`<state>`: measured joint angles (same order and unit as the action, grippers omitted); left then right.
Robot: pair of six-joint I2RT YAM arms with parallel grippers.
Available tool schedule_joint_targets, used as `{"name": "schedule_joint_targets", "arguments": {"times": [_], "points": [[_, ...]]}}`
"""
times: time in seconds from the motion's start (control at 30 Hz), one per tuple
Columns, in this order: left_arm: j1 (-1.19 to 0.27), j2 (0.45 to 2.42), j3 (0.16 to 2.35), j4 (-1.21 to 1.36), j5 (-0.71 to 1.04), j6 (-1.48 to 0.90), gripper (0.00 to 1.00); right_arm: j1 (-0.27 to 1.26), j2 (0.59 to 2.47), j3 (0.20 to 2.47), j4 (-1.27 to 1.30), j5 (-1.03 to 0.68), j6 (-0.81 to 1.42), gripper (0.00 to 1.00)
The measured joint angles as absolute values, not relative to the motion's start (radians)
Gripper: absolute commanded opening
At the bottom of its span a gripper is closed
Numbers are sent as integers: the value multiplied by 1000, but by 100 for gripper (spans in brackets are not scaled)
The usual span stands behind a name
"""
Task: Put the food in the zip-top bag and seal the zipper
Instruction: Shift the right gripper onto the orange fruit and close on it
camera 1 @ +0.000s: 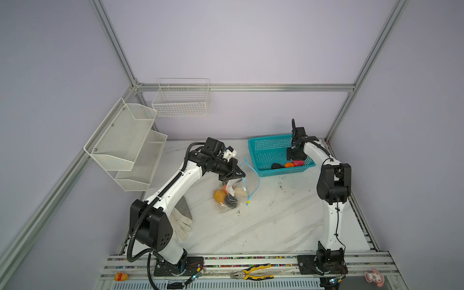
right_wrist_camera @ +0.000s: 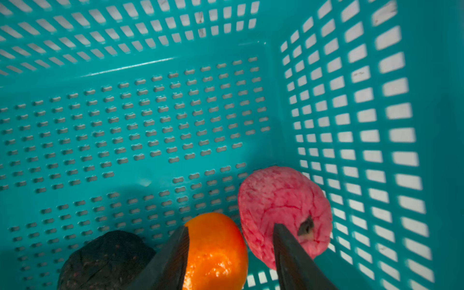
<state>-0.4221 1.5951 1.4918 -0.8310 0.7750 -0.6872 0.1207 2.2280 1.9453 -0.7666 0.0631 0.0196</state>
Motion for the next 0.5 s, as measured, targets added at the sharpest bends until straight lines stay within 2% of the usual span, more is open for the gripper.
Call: {"name": "schedule_joint_targets", "arguments": {"times": [0.5], "points": [[-422, 1595, 1492, -831, 781, -687, 0, 126, 2180, 1847, -745, 6, 19, 54]]}}
